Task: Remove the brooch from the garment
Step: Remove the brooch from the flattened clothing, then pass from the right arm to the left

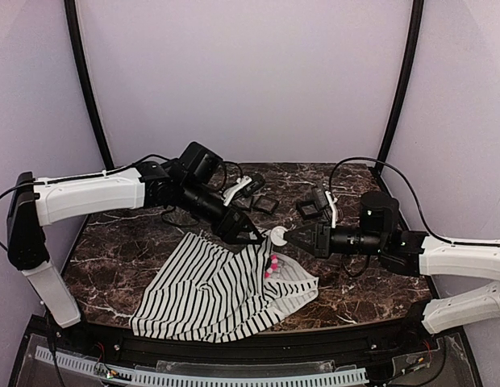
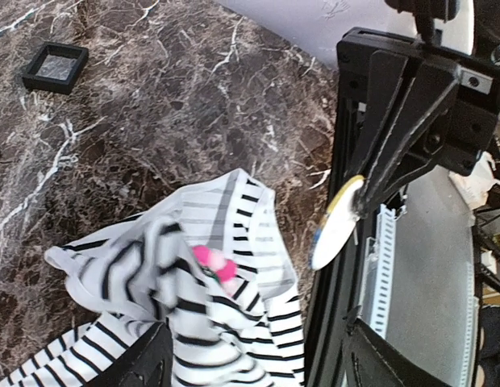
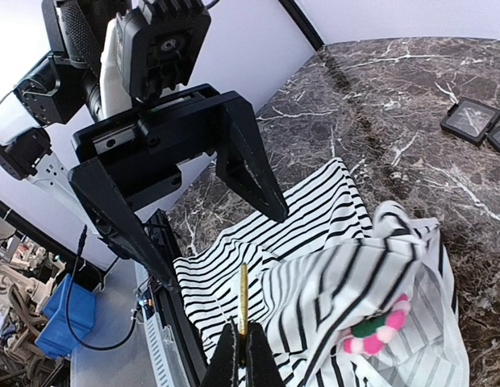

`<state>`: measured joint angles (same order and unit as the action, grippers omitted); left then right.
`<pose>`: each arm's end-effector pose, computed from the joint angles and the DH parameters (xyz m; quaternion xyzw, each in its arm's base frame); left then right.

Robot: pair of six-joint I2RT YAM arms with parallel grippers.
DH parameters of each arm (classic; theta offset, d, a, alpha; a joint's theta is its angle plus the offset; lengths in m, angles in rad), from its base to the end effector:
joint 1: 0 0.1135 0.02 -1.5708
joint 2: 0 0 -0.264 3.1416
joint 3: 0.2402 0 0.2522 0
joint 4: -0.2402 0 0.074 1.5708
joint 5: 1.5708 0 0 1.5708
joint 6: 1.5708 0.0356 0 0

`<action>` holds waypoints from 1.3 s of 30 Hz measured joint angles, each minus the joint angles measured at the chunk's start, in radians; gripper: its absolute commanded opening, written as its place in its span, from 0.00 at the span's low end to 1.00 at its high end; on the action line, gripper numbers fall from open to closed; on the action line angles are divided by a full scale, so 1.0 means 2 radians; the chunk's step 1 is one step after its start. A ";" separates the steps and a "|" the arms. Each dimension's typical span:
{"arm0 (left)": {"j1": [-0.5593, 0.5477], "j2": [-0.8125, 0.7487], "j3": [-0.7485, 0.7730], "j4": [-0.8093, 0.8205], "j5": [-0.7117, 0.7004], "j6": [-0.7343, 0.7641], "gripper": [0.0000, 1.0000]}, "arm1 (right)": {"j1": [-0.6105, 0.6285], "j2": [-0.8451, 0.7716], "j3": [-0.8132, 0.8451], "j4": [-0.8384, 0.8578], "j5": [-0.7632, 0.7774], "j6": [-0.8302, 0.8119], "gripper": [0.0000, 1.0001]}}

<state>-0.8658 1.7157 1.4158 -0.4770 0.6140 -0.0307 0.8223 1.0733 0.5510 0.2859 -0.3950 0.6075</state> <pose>0.2328 -0.3053 0.2874 0.4633 0.7562 -0.4109 0.2113 0.1534 0.1853 0.2503 -0.2033 0.7528 0.5142 0.3572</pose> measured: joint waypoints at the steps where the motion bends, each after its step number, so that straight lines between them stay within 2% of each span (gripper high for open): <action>1: 0.000 -0.006 -0.005 0.008 0.013 -0.002 0.80 | 0.000 0.001 0.000 0.007 -0.006 0.002 0.00; 3: 0.000 -0.020 -0.015 0.024 0.037 -0.005 0.76 | 0.000 0.004 0.000 0.023 -0.019 0.005 0.00; 5: 0.000 -0.032 -0.022 0.039 0.056 -0.010 0.62 | 0.000 0.008 0.000 0.040 -0.032 0.010 0.00; 7: 0.000 -0.040 -0.025 0.049 0.071 -0.013 0.52 | 0.000 0.015 0.000 0.056 -0.045 0.014 0.00; 11: 0.000 -0.043 -0.025 0.065 0.096 -0.017 0.43 | 0.000 0.029 0.000 0.079 -0.065 0.020 0.00; 14: 0.000 -0.043 -0.025 0.068 0.107 -0.021 0.40 | 0.001 0.034 0.000 0.096 -0.076 0.026 0.00; 21: 0.000 -0.040 -0.025 0.068 0.120 -0.024 0.46 | 0.001 0.035 0.001 0.116 -0.088 0.033 0.00; 23: 0.000 -0.036 -0.025 0.068 0.120 -0.024 0.44 | 0.001 0.035 0.001 0.122 -0.092 0.035 0.00; 26: 0.000 -0.030 -0.025 0.067 0.121 -0.024 0.33 | 0.002 0.035 0.001 0.130 -0.095 0.037 0.00; 33: 0.000 -0.027 -0.025 0.066 0.124 -0.026 0.14 | 0.002 0.040 0.003 0.138 -0.101 0.039 0.00; 36: 0.000 -0.027 -0.025 0.067 0.130 -0.029 0.02 | 0.002 0.043 0.004 0.138 -0.103 0.039 0.00; 37: 0.000 -0.027 -0.025 0.066 0.133 -0.027 0.01 | 0.002 0.044 0.004 0.138 -0.104 0.039 0.00; 39: 0.000 -0.027 -0.025 0.066 0.138 -0.030 0.01 | 0.002 0.045 0.004 0.139 -0.106 0.037 0.12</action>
<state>-0.8654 1.6623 1.3655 -0.3443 0.8906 -0.0914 0.8268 1.1629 0.5583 0.5632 -0.6071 0.6815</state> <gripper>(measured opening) 0.026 0.009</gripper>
